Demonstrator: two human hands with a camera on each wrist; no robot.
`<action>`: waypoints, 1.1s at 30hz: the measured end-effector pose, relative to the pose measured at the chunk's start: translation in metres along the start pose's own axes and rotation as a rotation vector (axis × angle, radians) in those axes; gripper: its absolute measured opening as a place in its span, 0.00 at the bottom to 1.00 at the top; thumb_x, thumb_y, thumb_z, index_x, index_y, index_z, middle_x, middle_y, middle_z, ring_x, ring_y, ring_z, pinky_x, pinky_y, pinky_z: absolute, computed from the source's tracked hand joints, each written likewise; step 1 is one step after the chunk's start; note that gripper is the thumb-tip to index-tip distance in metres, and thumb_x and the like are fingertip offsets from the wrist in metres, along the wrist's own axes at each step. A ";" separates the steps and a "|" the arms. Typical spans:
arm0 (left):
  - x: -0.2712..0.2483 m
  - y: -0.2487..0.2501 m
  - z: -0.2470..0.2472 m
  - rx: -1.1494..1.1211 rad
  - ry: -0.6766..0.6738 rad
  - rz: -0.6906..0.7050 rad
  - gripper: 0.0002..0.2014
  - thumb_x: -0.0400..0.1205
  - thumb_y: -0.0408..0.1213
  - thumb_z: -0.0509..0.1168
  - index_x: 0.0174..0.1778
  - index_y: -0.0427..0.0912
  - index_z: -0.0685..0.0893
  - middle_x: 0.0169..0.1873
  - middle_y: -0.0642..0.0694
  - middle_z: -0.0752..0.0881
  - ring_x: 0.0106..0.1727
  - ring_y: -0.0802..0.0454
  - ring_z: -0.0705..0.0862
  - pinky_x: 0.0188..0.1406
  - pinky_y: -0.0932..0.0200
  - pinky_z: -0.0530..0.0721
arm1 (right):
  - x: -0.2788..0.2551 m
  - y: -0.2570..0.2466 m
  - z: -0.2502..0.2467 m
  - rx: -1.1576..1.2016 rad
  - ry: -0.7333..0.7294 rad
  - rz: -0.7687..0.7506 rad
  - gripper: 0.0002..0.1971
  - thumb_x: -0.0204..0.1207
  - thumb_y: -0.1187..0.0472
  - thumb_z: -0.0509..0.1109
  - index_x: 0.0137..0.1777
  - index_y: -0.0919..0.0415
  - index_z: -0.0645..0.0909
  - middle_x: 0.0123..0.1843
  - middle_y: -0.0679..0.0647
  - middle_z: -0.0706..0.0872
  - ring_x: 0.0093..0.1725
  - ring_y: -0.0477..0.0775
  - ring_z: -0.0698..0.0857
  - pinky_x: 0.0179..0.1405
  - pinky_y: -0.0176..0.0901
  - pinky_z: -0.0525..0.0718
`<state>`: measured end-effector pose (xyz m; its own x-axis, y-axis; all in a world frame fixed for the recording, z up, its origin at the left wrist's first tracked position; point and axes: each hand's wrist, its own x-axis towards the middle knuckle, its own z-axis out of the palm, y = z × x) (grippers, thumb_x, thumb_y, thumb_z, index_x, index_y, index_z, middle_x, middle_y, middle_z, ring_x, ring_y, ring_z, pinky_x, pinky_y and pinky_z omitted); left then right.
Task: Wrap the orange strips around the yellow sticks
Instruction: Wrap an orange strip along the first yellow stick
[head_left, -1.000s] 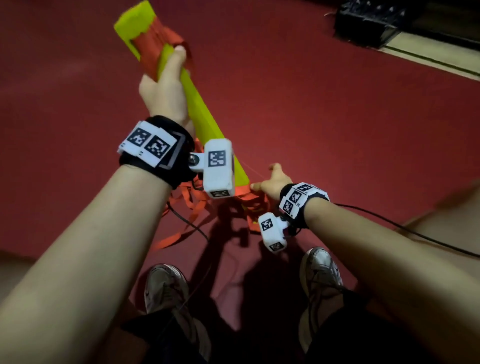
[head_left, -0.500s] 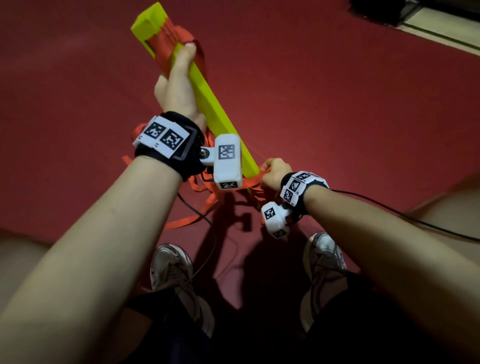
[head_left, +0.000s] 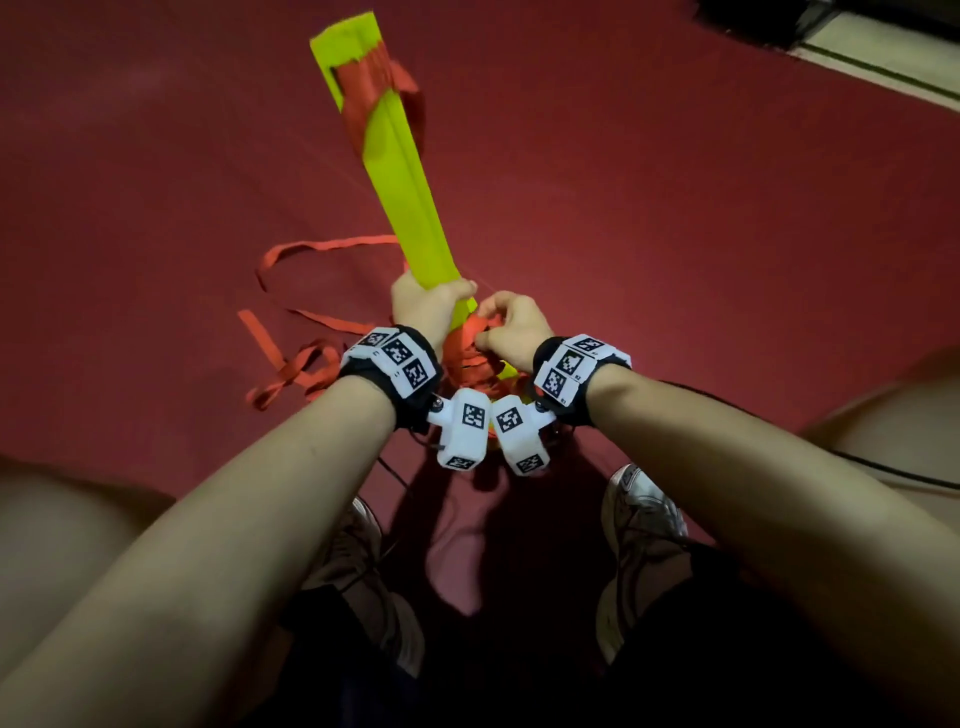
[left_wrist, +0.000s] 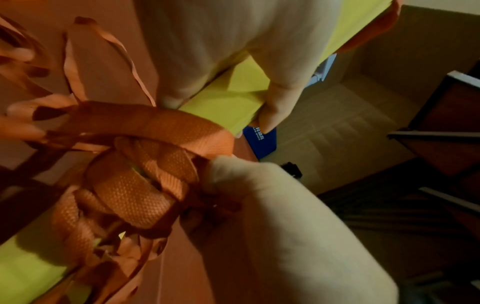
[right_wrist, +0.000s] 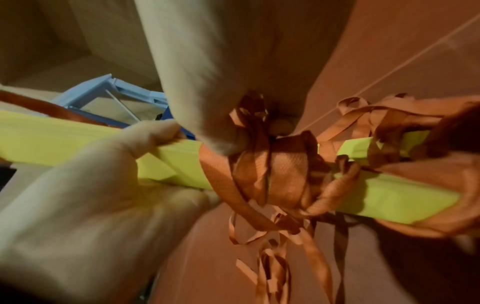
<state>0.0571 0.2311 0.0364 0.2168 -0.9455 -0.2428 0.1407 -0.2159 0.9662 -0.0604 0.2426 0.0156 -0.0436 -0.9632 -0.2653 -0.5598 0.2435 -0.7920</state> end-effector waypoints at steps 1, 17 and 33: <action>0.000 0.001 0.000 0.015 0.005 0.014 0.15 0.62 0.30 0.78 0.43 0.32 0.85 0.34 0.43 0.86 0.31 0.52 0.84 0.35 0.58 0.83 | 0.000 0.001 0.001 0.001 -0.005 -0.020 0.15 0.62 0.69 0.75 0.41 0.48 0.80 0.38 0.52 0.84 0.40 0.56 0.83 0.41 0.49 0.82; 0.062 0.019 -0.053 -0.418 0.253 -0.335 0.17 0.67 0.39 0.80 0.44 0.46 0.79 0.29 0.48 0.72 0.27 0.50 0.81 0.28 0.52 0.86 | 0.006 0.046 -0.042 -0.204 0.076 0.436 0.47 0.68 0.52 0.84 0.82 0.62 0.61 0.71 0.62 0.79 0.71 0.68 0.80 0.69 0.56 0.81; 0.074 0.012 -0.073 -0.236 0.302 -0.450 0.24 0.56 0.44 0.81 0.47 0.44 0.85 0.45 0.44 0.85 0.40 0.40 0.86 0.44 0.37 0.88 | 0.002 0.047 -0.058 -0.524 0.059 0.215 0.25 0.73 0.60 0.70 0.72 0.55 0.76 0.60 0.64 0.86 0.59 0.71 0.86 0.56 0.55 0.86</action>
<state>0.1449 0.1760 0.0235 0.3464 -0.6548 -0.6718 0.4864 -0.4869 0.7255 -0.1350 0.2454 0.0093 -0.2394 -0.9066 -0.3475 -0.8684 0.3601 -0.3410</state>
